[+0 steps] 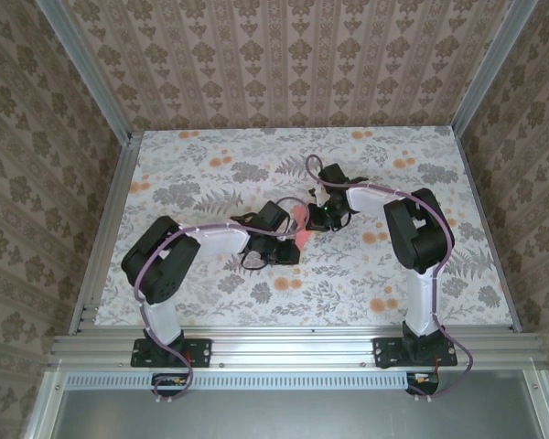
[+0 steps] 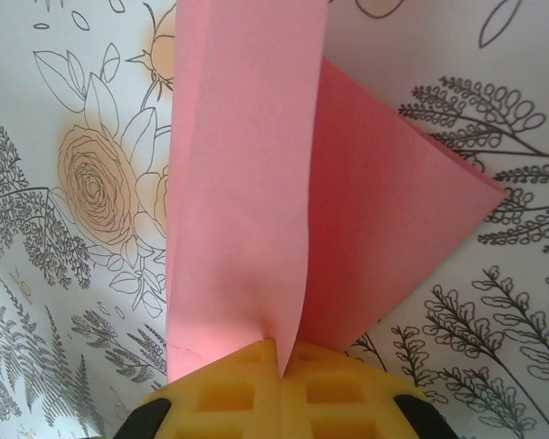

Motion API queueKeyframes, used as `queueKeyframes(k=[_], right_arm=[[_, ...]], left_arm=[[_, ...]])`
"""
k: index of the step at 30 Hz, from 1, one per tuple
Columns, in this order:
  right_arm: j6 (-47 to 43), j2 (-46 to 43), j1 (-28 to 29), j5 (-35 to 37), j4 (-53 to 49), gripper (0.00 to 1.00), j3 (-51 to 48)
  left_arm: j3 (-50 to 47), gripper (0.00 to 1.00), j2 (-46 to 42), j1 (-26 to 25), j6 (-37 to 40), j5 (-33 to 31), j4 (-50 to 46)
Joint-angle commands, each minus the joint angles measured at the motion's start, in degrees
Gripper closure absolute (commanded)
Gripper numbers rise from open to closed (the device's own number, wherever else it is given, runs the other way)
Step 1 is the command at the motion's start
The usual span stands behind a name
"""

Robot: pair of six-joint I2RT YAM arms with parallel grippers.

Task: Fold a paper plane with a square sheet of paper (pick it up from the middle)
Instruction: Fold the wing for the fifth time at the center of the table.

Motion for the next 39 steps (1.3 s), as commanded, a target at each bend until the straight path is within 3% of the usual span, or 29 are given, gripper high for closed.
queueKeyframes(k=[1, 8, 15, 22, 30, 39], right_arm=[[0.9, 4.3, 0.0, 7.2, -3.0, 0.95, -0.9], [1.0, 4.3, 0.0, 7.4, -3.3, 0.95, -0.7], [1.1, 4.5, 0.0, 6.6, -3.2, 0.95, -0.4], [1.4, 4.8, -0.1, 4.8, -3.0, 0.92, 0.2], [2.6, 4.2, -0.6, 1.0, -1.2, 0.83, -0.1], [5.9, 5.3, -1.0, 0.1, -0.5, 0.83, -0.1]], left_arm=[[-1.6, 0.81, -1.3, -1.3, 0.4, 2.1, -7.6], [-1.4, 0.81, -3.6, -1.4, 0.2, 1.6, -7.3], [-2.2, 0.81, -10.5, 1.3, -5.2, -5.9, -1.1], [1.1, 0.78, -6.6, 1.4, -7.1, -12.0, 0.2], [3.7, 0.73, -0.9, 0.9, -6.2, -13.2, 0.0], [-0.4, 0.63, -2.7, -0.4, -4.9, -11.1, 3.1]])
